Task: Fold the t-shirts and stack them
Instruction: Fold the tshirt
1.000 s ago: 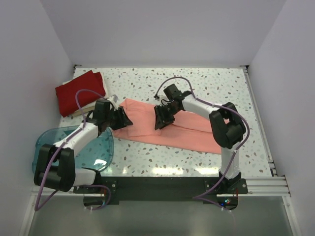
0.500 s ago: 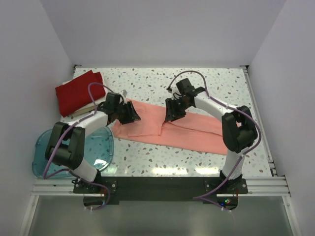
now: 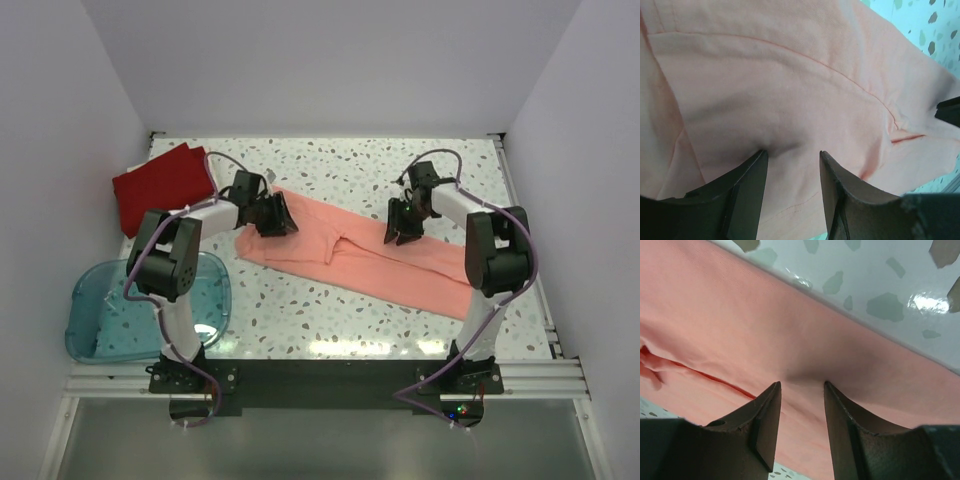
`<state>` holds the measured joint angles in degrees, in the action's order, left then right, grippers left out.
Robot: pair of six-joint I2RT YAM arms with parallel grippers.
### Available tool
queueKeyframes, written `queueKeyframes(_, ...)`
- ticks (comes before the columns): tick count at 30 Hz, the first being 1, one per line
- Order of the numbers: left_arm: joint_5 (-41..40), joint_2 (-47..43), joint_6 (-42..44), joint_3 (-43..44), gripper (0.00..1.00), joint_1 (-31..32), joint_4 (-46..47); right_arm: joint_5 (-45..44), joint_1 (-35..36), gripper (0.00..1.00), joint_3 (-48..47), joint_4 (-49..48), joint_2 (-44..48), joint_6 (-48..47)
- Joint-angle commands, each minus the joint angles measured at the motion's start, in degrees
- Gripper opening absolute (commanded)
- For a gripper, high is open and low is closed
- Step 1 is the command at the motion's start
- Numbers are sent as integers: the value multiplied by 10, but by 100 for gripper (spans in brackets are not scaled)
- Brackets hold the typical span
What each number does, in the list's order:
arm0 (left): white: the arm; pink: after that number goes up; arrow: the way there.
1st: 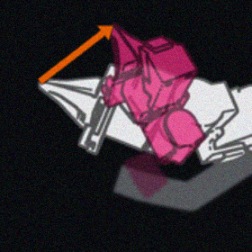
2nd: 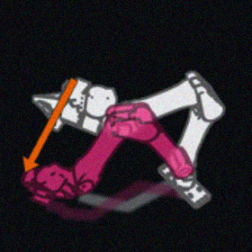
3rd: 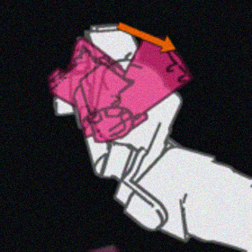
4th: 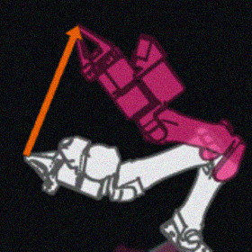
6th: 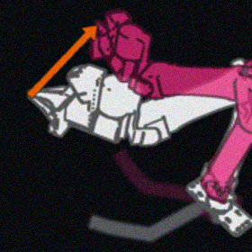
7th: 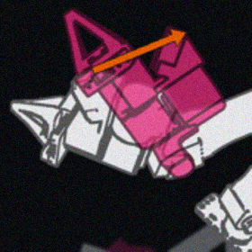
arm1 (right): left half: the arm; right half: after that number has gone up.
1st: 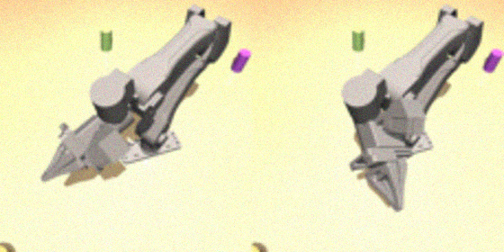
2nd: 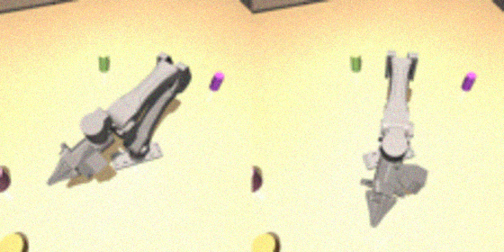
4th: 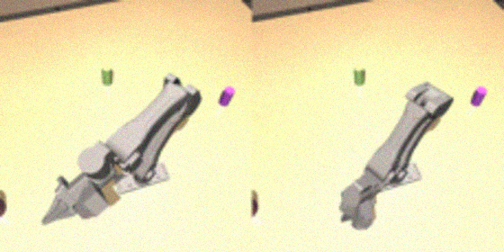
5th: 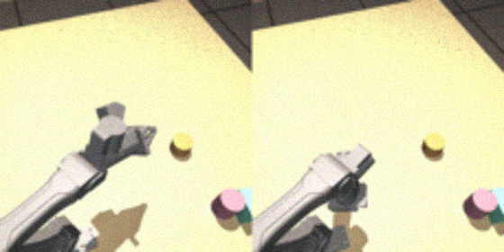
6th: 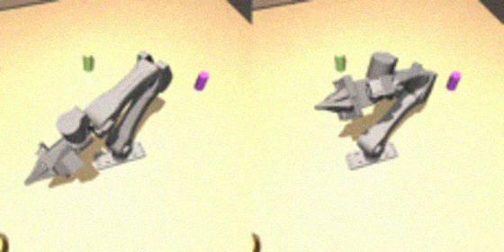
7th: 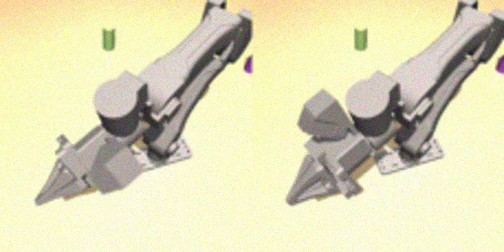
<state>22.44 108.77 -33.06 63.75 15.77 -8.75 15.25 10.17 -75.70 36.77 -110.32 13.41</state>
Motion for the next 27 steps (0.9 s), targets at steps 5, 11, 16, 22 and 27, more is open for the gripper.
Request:
queueKeyframes(5, -46, 129, 78, 168, 51, -11, -91, -40, 5, 43, 29, 29, -14, 18)
queueKeyframes(11, -59, 232, 106, 334, 52, -19, -150, -38, 6, 43, 56, 37, 3, 50)
queueKeyframes(16, -54, 304, 118, 447, 52, -19, -175, -28, 12, 43, 73, 44, 14, 72)
queueKeyframes(22, -46, 355, 123, 516, 52, -19, -170, -17, 42, 43, 67, 51, 13, 98)
queueKeyframes(27, -28, 367, 121, 528, 52, -18, -138, -10, 78, 43, 56, 62, 22, 115)
